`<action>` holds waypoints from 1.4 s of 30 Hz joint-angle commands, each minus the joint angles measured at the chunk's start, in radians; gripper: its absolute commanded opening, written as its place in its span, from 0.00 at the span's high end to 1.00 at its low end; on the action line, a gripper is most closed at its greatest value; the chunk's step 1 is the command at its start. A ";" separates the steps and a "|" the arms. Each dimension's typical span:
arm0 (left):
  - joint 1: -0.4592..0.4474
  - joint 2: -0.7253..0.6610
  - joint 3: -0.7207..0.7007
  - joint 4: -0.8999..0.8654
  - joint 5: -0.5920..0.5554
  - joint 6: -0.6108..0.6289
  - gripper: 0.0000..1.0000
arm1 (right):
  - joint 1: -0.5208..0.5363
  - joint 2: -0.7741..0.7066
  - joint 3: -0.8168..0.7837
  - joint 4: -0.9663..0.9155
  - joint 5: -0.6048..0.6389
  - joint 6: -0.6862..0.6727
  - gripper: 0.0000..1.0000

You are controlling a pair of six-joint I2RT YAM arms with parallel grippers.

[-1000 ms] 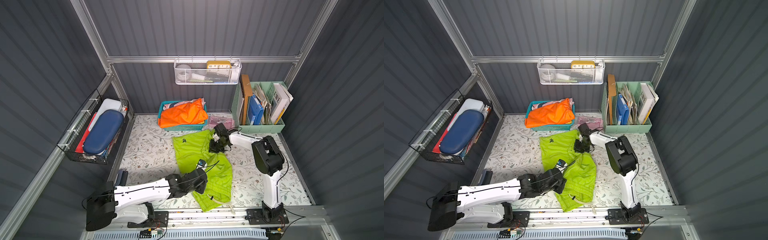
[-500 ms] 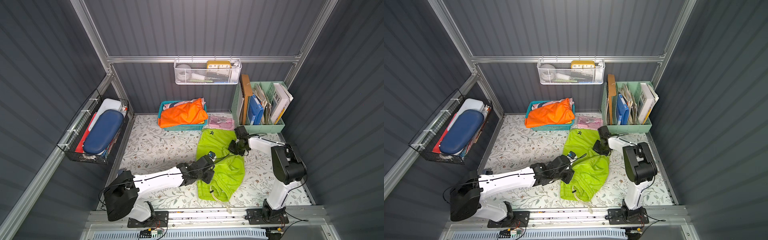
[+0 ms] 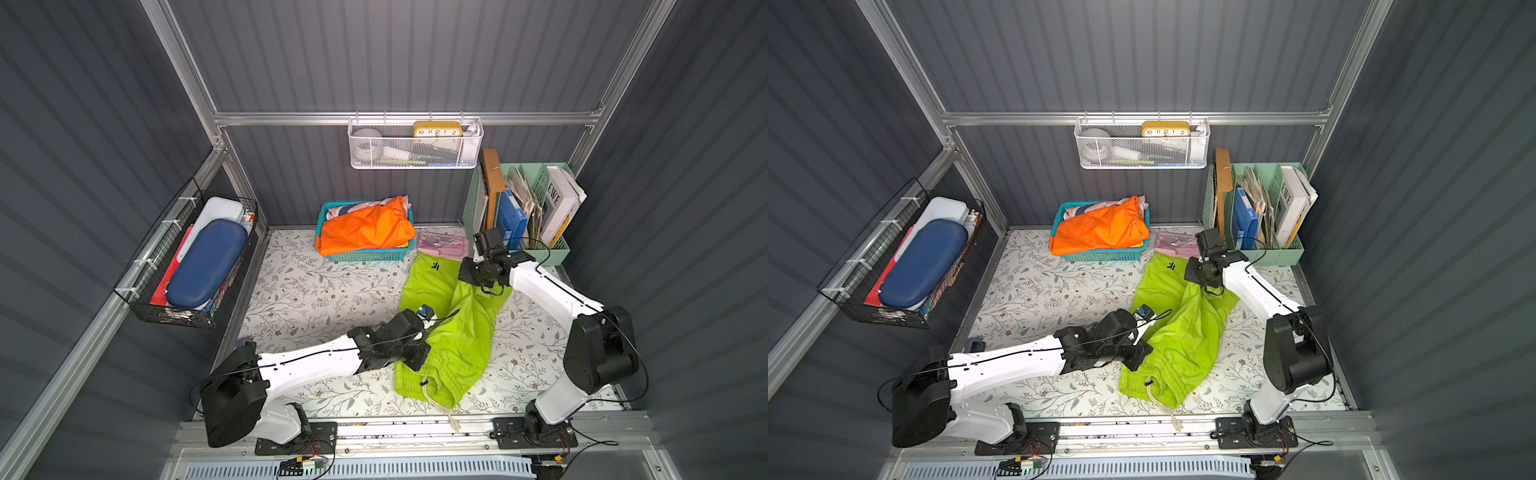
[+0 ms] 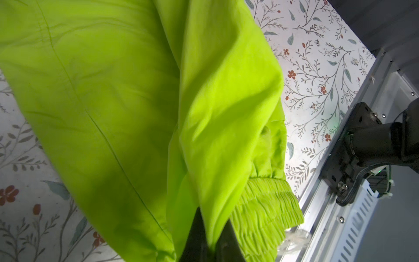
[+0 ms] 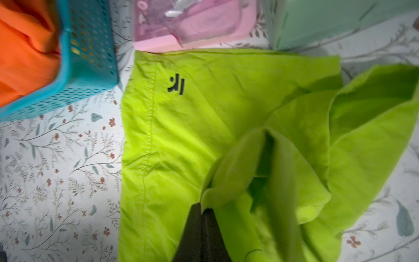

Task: Roll up the shorts
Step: Fold the shorts at the center of the board.

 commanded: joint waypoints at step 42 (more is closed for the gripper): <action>0.001 -0.273 -0.269 -0.163 -0.057 -0.396 0.54 | 0.214 0.489 0.648 -0.243 -0.510 -0.274 0.43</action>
